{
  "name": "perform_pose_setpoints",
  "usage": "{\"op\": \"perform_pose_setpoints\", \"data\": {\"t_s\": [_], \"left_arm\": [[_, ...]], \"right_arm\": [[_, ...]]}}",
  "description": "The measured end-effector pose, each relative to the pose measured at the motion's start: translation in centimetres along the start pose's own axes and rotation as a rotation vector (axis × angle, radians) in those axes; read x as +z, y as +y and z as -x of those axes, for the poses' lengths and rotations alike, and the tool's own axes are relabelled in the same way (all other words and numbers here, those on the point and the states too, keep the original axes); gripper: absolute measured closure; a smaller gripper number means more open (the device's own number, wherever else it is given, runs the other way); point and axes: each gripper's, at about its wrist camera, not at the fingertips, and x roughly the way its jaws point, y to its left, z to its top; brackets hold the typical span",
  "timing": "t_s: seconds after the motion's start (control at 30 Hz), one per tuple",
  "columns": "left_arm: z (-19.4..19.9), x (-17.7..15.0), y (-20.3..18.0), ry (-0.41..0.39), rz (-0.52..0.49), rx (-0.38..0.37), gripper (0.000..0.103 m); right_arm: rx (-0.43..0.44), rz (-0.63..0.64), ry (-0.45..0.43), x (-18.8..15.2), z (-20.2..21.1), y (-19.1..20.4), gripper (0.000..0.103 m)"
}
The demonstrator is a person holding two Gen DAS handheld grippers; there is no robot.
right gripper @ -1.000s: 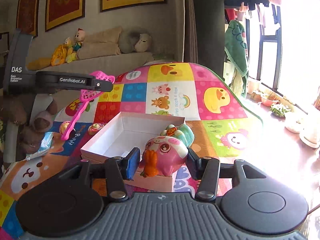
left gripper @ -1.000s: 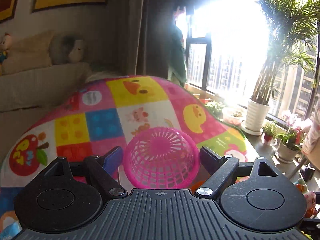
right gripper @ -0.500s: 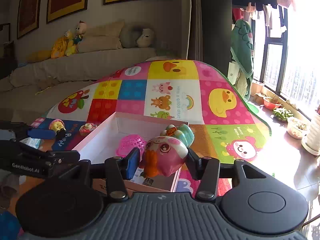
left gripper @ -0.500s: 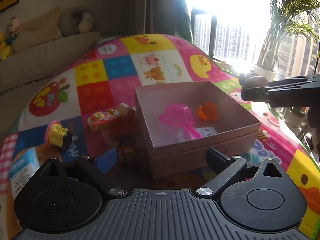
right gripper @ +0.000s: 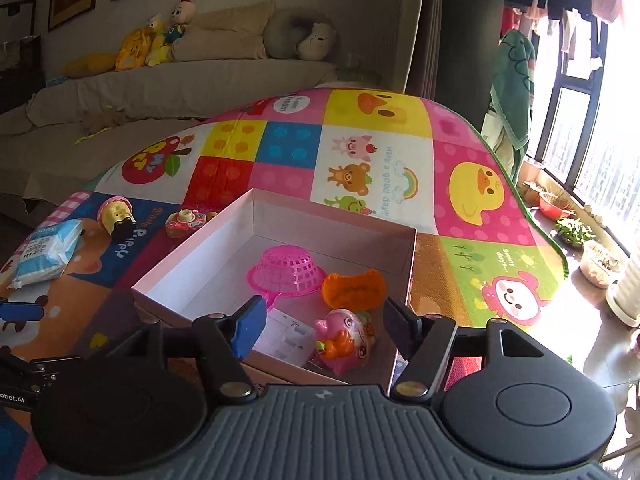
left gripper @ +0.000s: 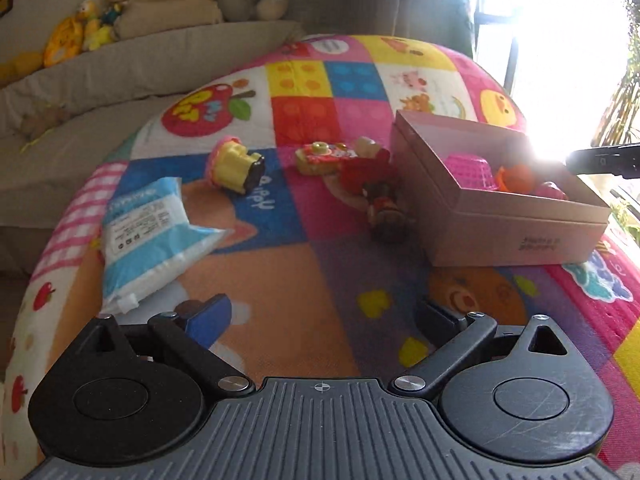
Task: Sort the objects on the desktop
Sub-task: 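Move the right tool toward the red cup and keychain toys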
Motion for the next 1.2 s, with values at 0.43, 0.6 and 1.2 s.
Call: {"op": "perform_pose_setpoints", "data": {"t_s": [0.43,0.6,1.2], "left_arm": [[0.3,-1.4,3.7,-0.039,0.162,0.011,0.002],[0.8,-1.9,4.5,-0.069,0.212,-0.031,0.002],[1.2,-2.0,5.3,-0.097,0.26,-0.069,0.001]], "right_arm": [[0.288,0.058,0.092,7.6,-3.3,9.0,0.037],[0.28,-0.051,0.234,14.1,-11.5,10.2,0.055],[0.003,-0.093,0.513,14.0,-29.7,12.0,0.062]]}}
